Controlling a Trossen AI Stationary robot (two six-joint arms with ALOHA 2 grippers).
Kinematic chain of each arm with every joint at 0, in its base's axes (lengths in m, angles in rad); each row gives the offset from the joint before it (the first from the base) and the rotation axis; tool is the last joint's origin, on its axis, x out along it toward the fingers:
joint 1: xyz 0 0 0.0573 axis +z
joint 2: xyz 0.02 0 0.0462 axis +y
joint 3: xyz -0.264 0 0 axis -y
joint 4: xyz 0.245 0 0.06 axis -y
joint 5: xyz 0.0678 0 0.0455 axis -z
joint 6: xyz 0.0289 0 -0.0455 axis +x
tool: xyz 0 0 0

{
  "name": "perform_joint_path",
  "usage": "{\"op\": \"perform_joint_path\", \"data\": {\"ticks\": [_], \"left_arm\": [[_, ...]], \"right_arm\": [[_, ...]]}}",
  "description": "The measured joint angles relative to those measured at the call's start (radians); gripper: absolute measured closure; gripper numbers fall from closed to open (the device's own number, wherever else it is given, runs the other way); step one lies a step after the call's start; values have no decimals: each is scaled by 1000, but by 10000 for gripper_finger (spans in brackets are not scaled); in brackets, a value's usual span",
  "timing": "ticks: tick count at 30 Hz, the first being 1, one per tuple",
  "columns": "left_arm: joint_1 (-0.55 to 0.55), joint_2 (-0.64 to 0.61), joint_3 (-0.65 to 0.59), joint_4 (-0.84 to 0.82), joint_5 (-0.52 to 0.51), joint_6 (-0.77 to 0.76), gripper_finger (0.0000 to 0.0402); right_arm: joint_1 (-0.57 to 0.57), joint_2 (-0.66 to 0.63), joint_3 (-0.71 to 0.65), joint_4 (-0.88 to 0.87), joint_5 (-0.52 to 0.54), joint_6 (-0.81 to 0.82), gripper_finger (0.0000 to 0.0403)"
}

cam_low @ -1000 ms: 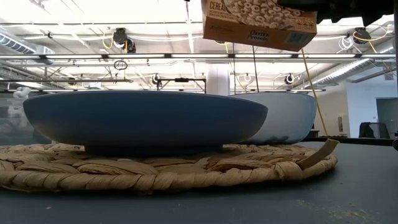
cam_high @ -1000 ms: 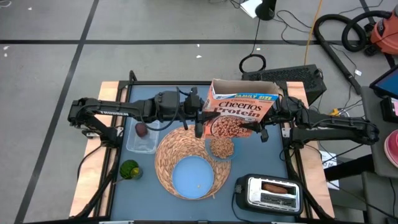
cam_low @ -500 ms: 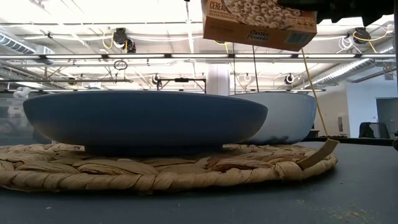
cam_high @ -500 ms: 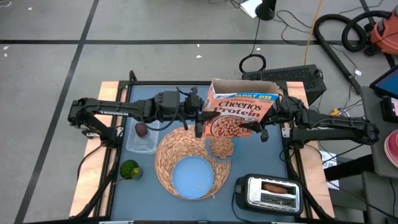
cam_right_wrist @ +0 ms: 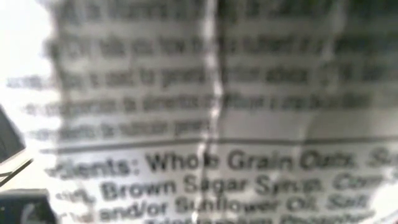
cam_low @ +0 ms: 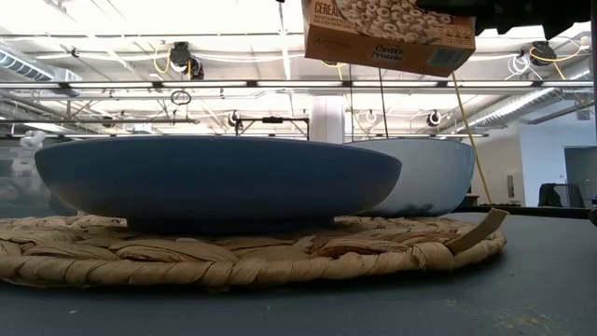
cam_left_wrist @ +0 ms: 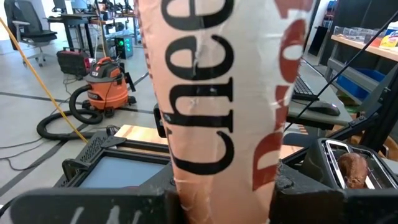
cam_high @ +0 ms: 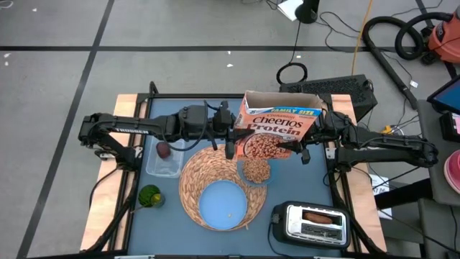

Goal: Arrange a breakfast setting
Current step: Pour the cereal into the blue bowl

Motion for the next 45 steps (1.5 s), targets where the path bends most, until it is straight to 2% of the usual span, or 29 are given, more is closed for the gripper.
{"op": "perform_joint_path", "data": {"ticks": [2,5,10,24,29,41,45], "left_arm": [[0,0,0,0,0,0,314],[0,0,0,0,0,0,341],[0,1,0,-5,-1,1,391],[2,1,0,-3,-2,10,393],[3,-20,-2,-22,-2,24,393],[3,-167,-2,-159,-17,50,394],[3,-237,-2,-221,-66,63,394]], "right_arm": [[0,0,0,0,0,0,260],[0,-1,0,7,1,0,248],[0,-1,1,8,-1,-1,203],[0,-2,1,2,-1,0,49],[0,-4,1,-1,-1,-1,9],[-2,-47,1,-2,1,-11,8],[-2,-71,1,-1,2,-10,9]]}}
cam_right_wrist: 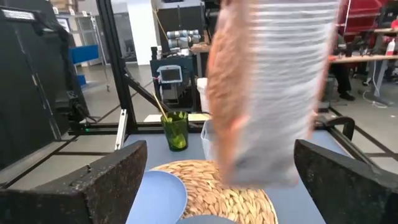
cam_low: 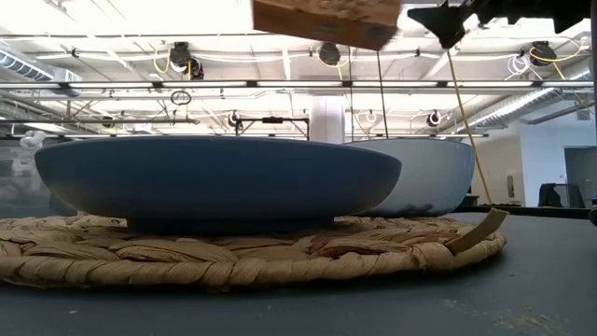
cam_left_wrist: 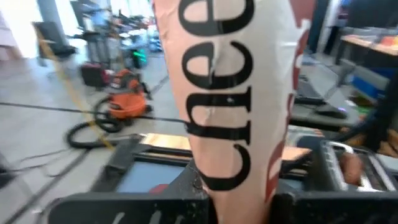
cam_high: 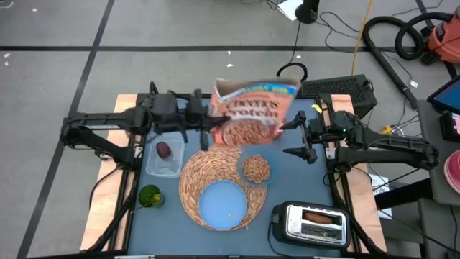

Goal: Arrange a breakfast setting
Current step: Pour the cereal into the blue bowl

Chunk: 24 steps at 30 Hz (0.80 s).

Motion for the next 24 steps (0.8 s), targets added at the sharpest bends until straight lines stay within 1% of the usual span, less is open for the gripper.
{"op": "perform_joint_path", "data": {"ticks": [4,9,14,24], "left_arm": [[1,-77,0,-81,-62,11,394],[0,-183,0,-149,-96,18,394],[0,-293,0,-240,-152,23,394],[0,-476,0,-454,-299,26,394]], "right_arm": [[0,-21,0,0,0,0,9],[0,-41,0,0,0,3,9],[0,-45,0,3,0,3,9],[0,-42,0,1,2,2,9]]}}
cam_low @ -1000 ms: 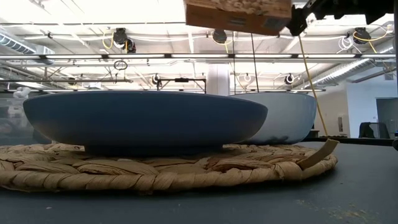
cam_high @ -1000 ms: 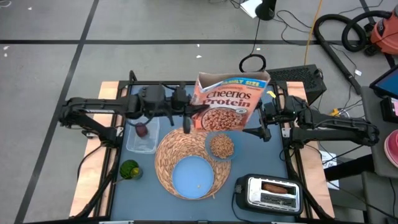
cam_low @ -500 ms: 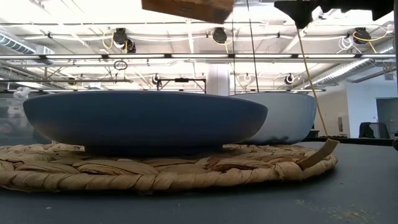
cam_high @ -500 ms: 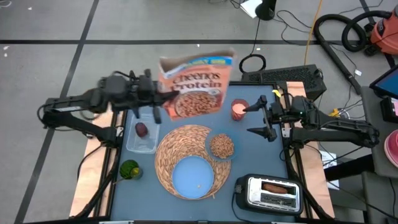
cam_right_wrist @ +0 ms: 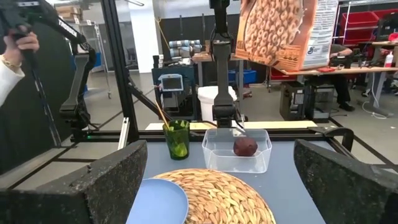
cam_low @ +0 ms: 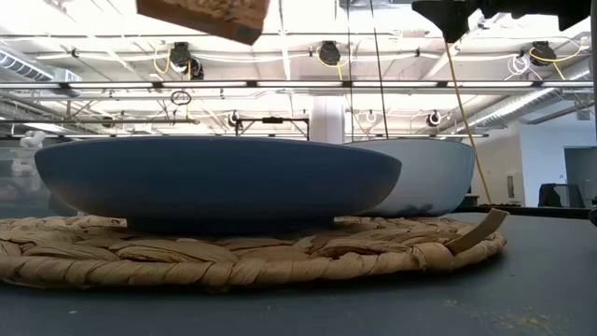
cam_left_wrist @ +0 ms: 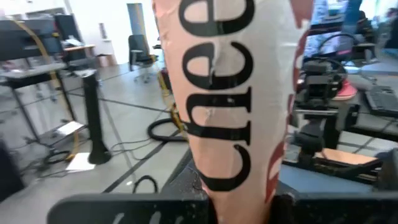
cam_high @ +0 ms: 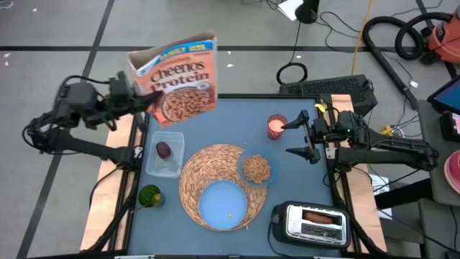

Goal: Arrange a breakfast setting
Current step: Pour the cereal into the blue bowl

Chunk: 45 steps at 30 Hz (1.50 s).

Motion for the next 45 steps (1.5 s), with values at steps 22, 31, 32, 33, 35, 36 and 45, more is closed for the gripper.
{"op": "perform_joint_path", "data": {"ticks": [22,31,32,33,35,36,45], "left_arm": [[38,-283,-778,603,-254,179,394],[173,-267,-1082,1044,-249,186,394],[186,-268,-1106,1071,-249,178,394],[200,-268,-1127,1101,-248,172,394],[224,-269,-1166,1140,-249,156,394],[236,-269,-1188,1155,-249,144,394],[323,-268,-1359,1320,-183,61,394]], "right_arm": [[0,0,0,1,1,-19,9],[0,0,0,1,0,-21,9],[0,0,0,1,1,-21,9],[0,0,0,1,1,-21,9],[0,0,0,0,0,-22,9],[0,0,0,0,0,-26,9],[0,0,0,0,-2,-63,9]]}}
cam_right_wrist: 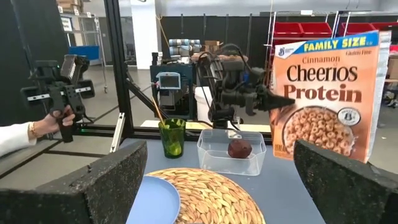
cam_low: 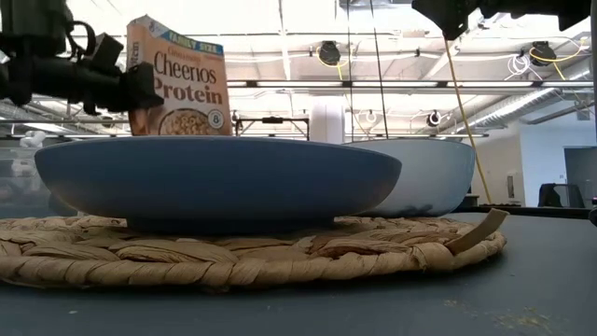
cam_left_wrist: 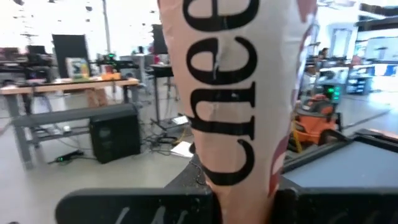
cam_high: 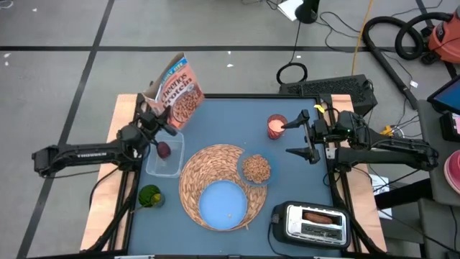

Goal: Arrange a breakfast setting
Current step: Pour the cereal into the blue bowl

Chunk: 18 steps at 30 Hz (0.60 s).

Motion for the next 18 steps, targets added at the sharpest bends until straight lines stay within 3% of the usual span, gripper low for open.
{"op": "perform_joint_path", "data": {"ticks": [4,18], "left_arm": [[12,0,-29,4,19,-19,394],[13,-2,-29,-246,13,-158,394]], "right_arm": [[0,0,0,0,0,-10,9],[0,30,0,0,-1,-11,9]]}}
